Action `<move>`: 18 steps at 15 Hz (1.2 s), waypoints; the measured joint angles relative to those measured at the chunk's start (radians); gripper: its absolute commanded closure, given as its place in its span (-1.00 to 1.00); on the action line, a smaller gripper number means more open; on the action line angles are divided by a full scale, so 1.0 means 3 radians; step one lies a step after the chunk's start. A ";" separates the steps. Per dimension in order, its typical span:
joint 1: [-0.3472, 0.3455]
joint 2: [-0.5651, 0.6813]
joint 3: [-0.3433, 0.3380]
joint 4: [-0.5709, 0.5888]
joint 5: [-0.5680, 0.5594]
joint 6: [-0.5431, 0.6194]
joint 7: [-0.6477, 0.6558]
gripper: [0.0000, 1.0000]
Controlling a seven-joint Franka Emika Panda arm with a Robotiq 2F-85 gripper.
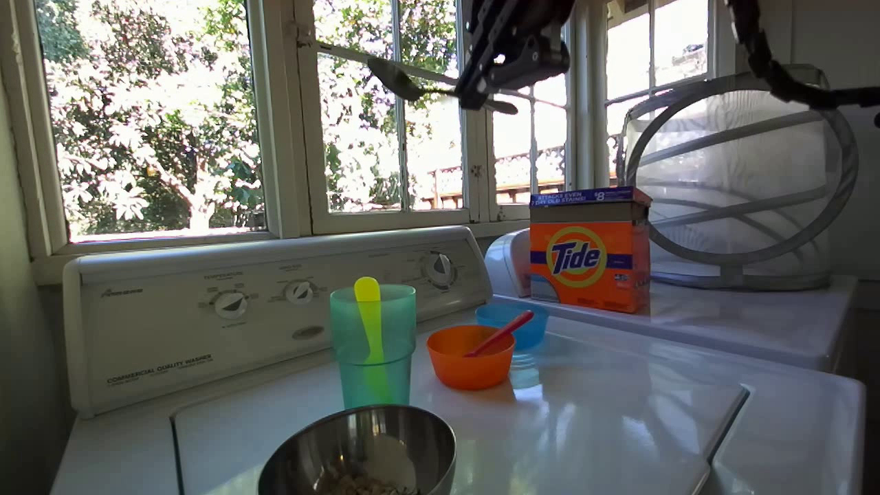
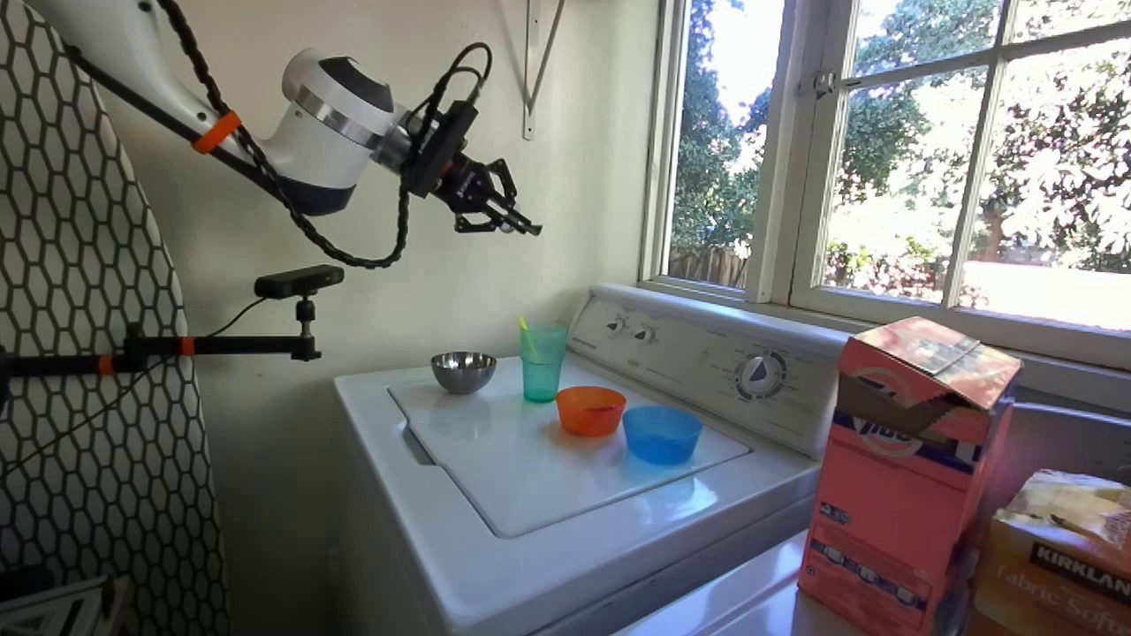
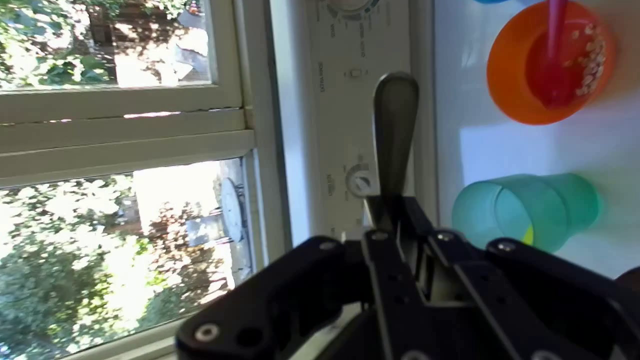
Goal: Put the spoon in the green cup
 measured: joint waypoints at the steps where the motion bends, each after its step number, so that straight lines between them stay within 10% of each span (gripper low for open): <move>1: 0.0168 0.0120 -0.0143 0.0008 -0.0008 -0.0131 -0.0137 0.94; 7: 0.0882 0.0756 -0.0778 0.0310 -0.0003 -0.0751 -0.0855 0.78; 18: 0.1186 0.1034 -0.0904 0.0752 -0.0487 -0.1264 -0.1090 0.94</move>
